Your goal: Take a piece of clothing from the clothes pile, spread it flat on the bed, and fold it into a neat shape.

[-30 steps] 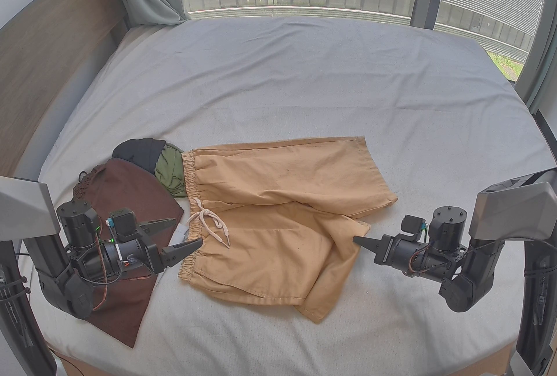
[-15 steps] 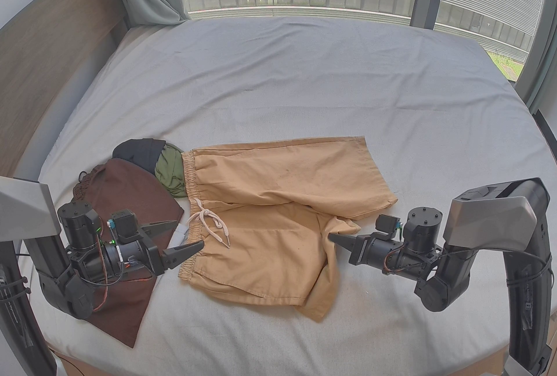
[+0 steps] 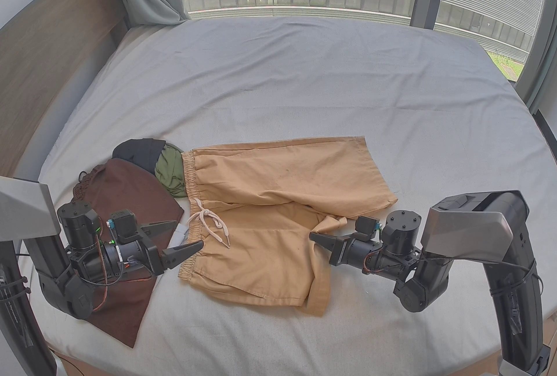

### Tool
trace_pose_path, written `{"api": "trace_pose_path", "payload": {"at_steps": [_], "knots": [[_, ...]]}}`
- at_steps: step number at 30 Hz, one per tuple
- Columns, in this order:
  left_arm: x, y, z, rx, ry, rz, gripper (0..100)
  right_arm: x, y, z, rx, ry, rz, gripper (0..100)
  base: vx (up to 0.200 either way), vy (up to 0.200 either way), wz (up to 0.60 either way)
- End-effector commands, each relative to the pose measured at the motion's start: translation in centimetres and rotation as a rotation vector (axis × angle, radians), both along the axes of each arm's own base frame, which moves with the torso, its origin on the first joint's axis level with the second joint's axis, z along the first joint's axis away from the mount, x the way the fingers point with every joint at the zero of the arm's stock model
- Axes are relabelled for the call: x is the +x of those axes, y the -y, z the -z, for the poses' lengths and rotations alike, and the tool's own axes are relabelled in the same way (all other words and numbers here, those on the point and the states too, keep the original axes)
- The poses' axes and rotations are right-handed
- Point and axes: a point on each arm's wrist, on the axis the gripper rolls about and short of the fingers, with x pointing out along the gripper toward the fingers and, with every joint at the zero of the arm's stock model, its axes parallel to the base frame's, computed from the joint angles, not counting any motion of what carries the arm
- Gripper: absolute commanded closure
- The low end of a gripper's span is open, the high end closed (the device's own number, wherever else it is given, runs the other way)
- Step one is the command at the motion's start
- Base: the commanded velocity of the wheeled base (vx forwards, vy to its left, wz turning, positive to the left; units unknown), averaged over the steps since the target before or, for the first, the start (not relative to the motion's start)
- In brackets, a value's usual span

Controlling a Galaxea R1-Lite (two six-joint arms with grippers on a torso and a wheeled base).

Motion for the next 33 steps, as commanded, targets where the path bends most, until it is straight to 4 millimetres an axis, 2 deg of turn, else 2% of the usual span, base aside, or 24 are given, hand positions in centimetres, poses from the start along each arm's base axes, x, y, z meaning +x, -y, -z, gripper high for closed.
{"api": "trace_pose_path", "payload": {"at_steps": [1,9,10,15,18,26,30,33], "knots": [[0.0,0.0,0.0,0.0,-0.001,0.002,0,-0.1,-0.5,0.7,-0.004,-0.007,-0.014,100,0.0,0.0,0.0],[0.1,0.1,0.4,-0.001,-0.012,0.008,0,-0.9,0.0,1.1,-0.033,-0.031,-0.015,100,0.0,0.0,0.0],[0.1,0.1,0.4,-0.001,-0.012,0.008,0,-0.9,0.0,1.2,-0.038,-0.027,-0.017,0,0.0,0.0,0.0],[0.1,0.1,0.3,-0.001,-0.009,0.009,0,-1.0,0.0,1.0,-0.041,-0.018,-0.012,0,0.0,0.0,0.0],[0.2,0.1,0.4,-0.001,-0.01,0.009,0,-1.5,0.7,0.8,-0.053,-0.03,-0.001,0,0.0,0.0,0.0],[0.2,0.0,0.3,-0.002,-0.004,0.008,0,-3.6,2.9,-2.2,-0.091,-0.013,0.014,0,0.0,0.0,0.0],[0.2,0.0,0.2,-0.003,-0.002,0.007,0,-4.9,3.7,-2.1,-0.113,-0.055,0.019,0,0.0,0.0,0.0],[0.2,0.1,0.2,-0.002,-0.001,0.009,0,-5.9,4.5,-1.1,-0.142,-0.11,0.022,0,0.0,0.0,0.0]]}}
